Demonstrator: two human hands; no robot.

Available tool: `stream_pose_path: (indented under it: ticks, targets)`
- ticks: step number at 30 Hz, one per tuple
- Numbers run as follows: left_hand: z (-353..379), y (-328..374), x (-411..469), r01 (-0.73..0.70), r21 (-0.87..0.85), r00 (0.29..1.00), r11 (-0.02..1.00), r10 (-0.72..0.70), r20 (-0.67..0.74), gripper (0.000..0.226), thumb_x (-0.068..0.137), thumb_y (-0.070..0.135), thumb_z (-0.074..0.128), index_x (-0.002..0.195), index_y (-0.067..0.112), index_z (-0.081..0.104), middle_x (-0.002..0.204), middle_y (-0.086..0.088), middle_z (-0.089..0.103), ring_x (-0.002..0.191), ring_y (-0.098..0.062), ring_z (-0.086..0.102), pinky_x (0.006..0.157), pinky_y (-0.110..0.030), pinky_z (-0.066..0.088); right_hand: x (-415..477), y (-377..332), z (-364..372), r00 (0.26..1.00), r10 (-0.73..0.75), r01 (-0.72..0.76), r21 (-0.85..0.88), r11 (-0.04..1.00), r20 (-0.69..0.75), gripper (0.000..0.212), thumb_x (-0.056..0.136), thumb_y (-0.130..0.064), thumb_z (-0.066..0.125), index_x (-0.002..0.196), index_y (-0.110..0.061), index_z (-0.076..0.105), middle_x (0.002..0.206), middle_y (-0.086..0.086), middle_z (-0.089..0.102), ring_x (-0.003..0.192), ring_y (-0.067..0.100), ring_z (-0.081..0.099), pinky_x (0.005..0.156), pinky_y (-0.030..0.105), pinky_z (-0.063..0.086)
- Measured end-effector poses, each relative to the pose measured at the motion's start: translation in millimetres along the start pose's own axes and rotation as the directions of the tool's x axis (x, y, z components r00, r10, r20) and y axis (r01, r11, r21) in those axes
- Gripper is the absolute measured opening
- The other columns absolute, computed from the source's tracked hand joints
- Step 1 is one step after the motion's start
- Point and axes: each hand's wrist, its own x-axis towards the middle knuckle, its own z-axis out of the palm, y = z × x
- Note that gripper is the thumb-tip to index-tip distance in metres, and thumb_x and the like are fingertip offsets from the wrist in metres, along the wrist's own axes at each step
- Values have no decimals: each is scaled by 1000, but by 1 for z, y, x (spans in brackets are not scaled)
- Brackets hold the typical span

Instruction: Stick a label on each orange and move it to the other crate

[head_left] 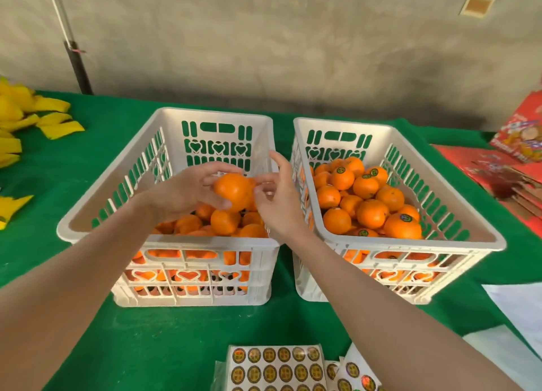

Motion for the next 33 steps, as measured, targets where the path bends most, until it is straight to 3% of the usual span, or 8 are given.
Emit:
stream_pose_path:
  ticks: [5,11,14,19,22,25,29,33]
  targets:
    - [21,0,-14,-125,-239,987,963,95,-131,82,47,5,89,118,28,55,133,-6,50,107,-31,63,75,-39,57,-17,-14,-14,999,-42,36,183,983,30,77,81,3,65,133,-40,27,114,4,61,97,6,61,76,17,52]
    - [63,9,-28,-128,-510,990,851,137,-19,102,43,18,95,133,15,48,129,-20,55,111,-39,61,72,-33,58,-46,-30,-46,988,-146,136,202,970,40,87,77,-12,75,136,-45,20,120,-5,57,113,5,54,90,23,50]
    - [88,15,-25,-200,-356,980,913,176,-98,83,51,3,88,125,18,53,128,-14,55,108,-33,63,78,-36,57,-52,-31,-66,995,-82,62,290,955,57,88,73,-21,76,136,-45,20,120,-5,57,113,8,56,86,27,53]
    - [130,25,-16,-330,109,903,938,347,-254,80,62,-21,73,118,33,53,125,4,52,109,-20,59,77,-25,55,-61,-29,-94,999,37,-41,276,960,20,89,75,-20,79,134,-48,20,113,-13,54,99,-8,56,72,7,47]
    - [150,29,-10,-230,-239,962,943,184,-203,72,65,-11,66,131,14,49,132,-17,53,116,-34,57,98,-46,48,-68,-27,-109,993,-41,68,252,965,-108,95,70,-13,80,136,-44,19,117,-5,51,108,0,52,79,11,47]
    - [170,31,-8,-21,-633,992,774,97,86,60,79,13,57,137,3,43,135,-24,51,126,-41,48,108,-53,36,-82,-22,-118,979,-110,135,139,981,-172,99,68,-15,79,140,-39,16,120,-2,49,115,5,48,84,21,49]
    - [199,26,-1,-107,-598,990,794,143,13,44,93,20,51,134,4,48,132,-20,55,122,-36,54,98,-42,49,-101,-8,-139,984,-133,147,117,982,-119,92,71,-3,77,137,-36,22,122,-3,49,118,6,49,94,23,46]
    - [210,20,1,-69,-678,997,732,31,-68,54,80,20,62,132,11,50,132,-17,56,114,-33,60,81,-36,57,-115,1,-167,988,30,24,340,940,-153,32,82,-4,70,105,-24,60,113,-4,64,107,10,60,86,28,52]
